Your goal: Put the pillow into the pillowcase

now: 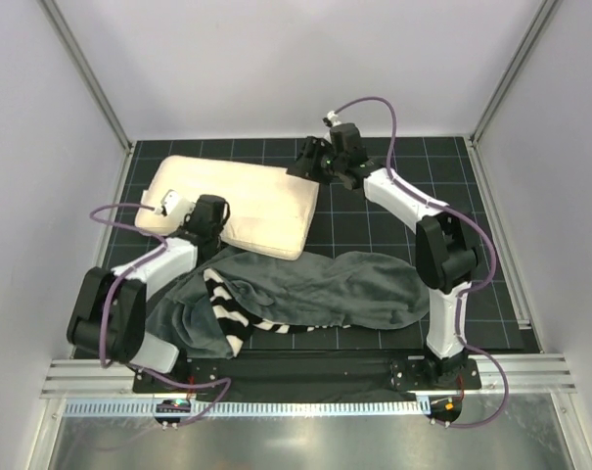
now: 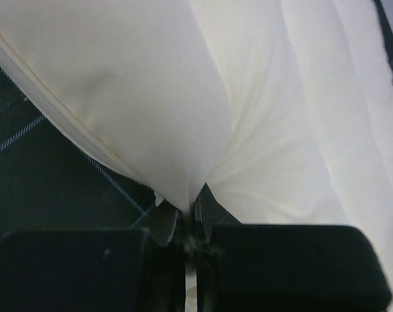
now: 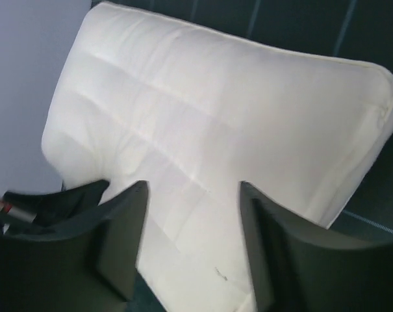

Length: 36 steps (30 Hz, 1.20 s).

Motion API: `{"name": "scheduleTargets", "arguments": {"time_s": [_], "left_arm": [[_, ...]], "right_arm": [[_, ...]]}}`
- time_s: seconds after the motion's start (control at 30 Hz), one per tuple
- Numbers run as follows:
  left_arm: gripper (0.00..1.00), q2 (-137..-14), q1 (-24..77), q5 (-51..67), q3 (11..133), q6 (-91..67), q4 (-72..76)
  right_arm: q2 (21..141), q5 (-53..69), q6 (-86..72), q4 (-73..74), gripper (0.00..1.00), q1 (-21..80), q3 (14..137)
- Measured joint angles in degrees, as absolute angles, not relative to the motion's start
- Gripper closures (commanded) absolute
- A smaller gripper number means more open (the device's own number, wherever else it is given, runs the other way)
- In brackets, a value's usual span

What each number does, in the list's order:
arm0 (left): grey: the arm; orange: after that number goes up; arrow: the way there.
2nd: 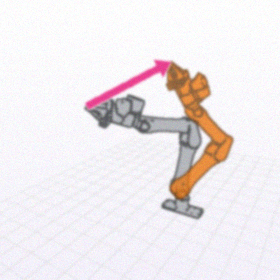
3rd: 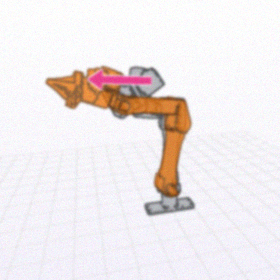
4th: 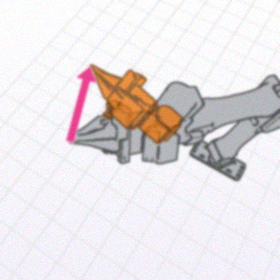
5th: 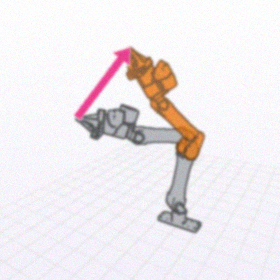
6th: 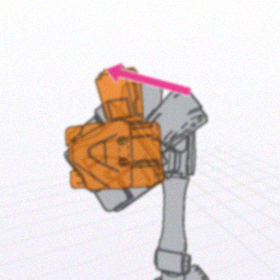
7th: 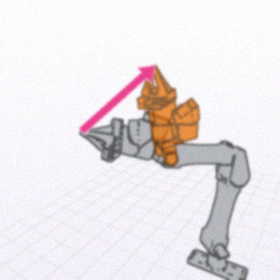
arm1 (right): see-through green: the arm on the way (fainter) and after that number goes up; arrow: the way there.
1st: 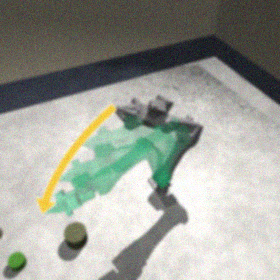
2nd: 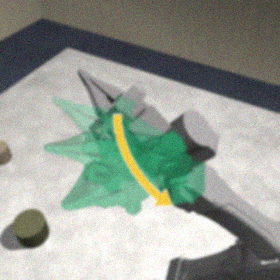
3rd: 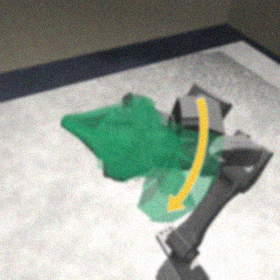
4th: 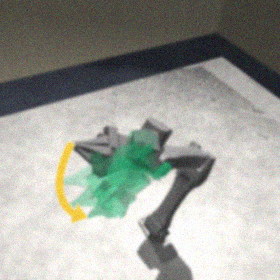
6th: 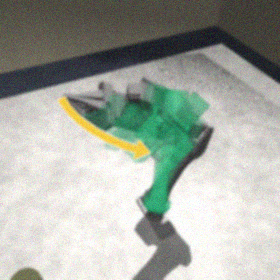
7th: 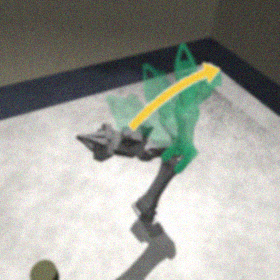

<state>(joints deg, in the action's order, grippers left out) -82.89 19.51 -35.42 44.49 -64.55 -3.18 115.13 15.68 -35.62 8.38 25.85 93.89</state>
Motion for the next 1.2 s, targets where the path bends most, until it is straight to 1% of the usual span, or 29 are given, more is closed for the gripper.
{"name": "scheduleTargets", "arguments": {"time_s": [0.03, 0.07, 0.13, 0.2, 0.33, 0.43, 0.47, 0.5, 0.57, 0.6, 0.63, 0.67, 0.7, 0.73, 0.9, 1.0, 1.03, 1.1, 1.13, 1.17, 1.2], "left_arm": [[1.00, -84.6, 18.4, -34.8, 45.7, -65.6, -3.9], [1.00, -87.0, 16.8, -33.7, 47.4, -66.4, -5.0], [0.99, -91.8, 13.6, -31.8, 51.1, -68.6, -5.9], [1.00, -95.2, 11.2, -30.8, 54.5, -70.2, -6.1], [0.99, -99.9, 9.4, -30.6, 61.7, -71.6, -7.3], [0.74, -104.6, 9.7, -30.1, 68.5, -69.5, -5.2], [0.62, -105.6, 10.2, -29.7, 69.7, -68.2, -3.5], [0.45, -106.8, 10.8, -29.2, 71.2, -66.6, -1.9], [0.32, -107.6, 12.8, -27.7, 73.1, -63.3, -0.2], [0.22, -107.5, 13.9, -27.0, 73.5, -62.0, 0.3], [0.18, -107.2, 14.9, -26.6, 73.9, -60.4, 0.7], [0.08, -106.5, 16.0, -25.8, 73.9, -59.1, 0.8], [0.02, -105.6, 16.8, -25.3, 73.6, -57.8, 0.6], [0.00, -104.5, 17.2, -25.1, 73.3, -57.2, 0.4], [0.00, -92.1, 16.4, -24.1, 70.0, -52.9, -4.5], [0.00, -83.7, 16.0, -22.7, 67.8, -51.5, -7.8], [0.00, -81.1, 16.0, -21.8, 67.1, -50.9, -9.0], [0.00, -76.9, 16.1, -19.3, 65.7, -49.8, -11.4], [0.00, -75.9, 16.2, -18.2, 65.1, -49.2, -12.3], [0.00, -75.0, 16.3, -16.8, 64.5, -48.6, -13.6], [0.00, -74.6, 16.4, -15.5, 63.9, -47.8, -15.0]], "right_arm": [[114.8, 16.7, -35.0, 8.0, 0.24, 26.2, 94.2], [113.5, 17.5, -33.6, 8.0, 0.22, 26.7, 93.9], [111.3, 17.6, -32.1, 8.2, 0.22, 27.3, 92.2], [106.7, 16.9, -30.1, 9.5, 0.22, 27.3, 87.9], [94.0, 14.2, -27.4, 11.7, 0.22, 25.9, 74.5], [86.7, 11.4, -26.9, 13.1, 0.22, 24.9, 65.2], [84.8, 10.1, -26.9, 14.2, 0.21, 24.8, 62.4], [83.4, 8.7, -26.9, 15.5, 0.21, 24.6, 60.1], [81.6, 5.8, -26.8, 17.9, 0.21, 24.1, 56.3], [81.1, 3.8, -26.8, 19.6, 0.21, 23.9, 54.5], [80.8, 2.1, -26.9, 20.7, 0.20, 23.6, 53.3], [80.4, -0.2, -26.8, 22.3, 0.15, 23.3, 52.2], [80.2, -2.3, -27.0, 24.1, 0.13, 23.0, 51.3], [80.1, -4.7, -27.0, 25.7, 0.10, 22.7, 50.7], [79.0, -13.2, -27.7, 28.9, 0.09, 22.2, 48.1], [79.7, -15.0, -28.0, 29.2, 0.19, 22.2, 47.1], [80.3, -15.3, -28.1, 29.3, 0.30, 22.2, 47.0], [81.3, -15.3, -28.1, 29.2, 0.43, 22.2, 47.0], [81.5, -15.3, -28.1, 29.3, 0.65, 22.2, 47.0], [81.5, -15.2, -28.2, 29.3, 0.78, 22.2, 46.9], [81.2, -14.9, -27.9, 29.5, 0.87, 22.2, 46.8]]}}
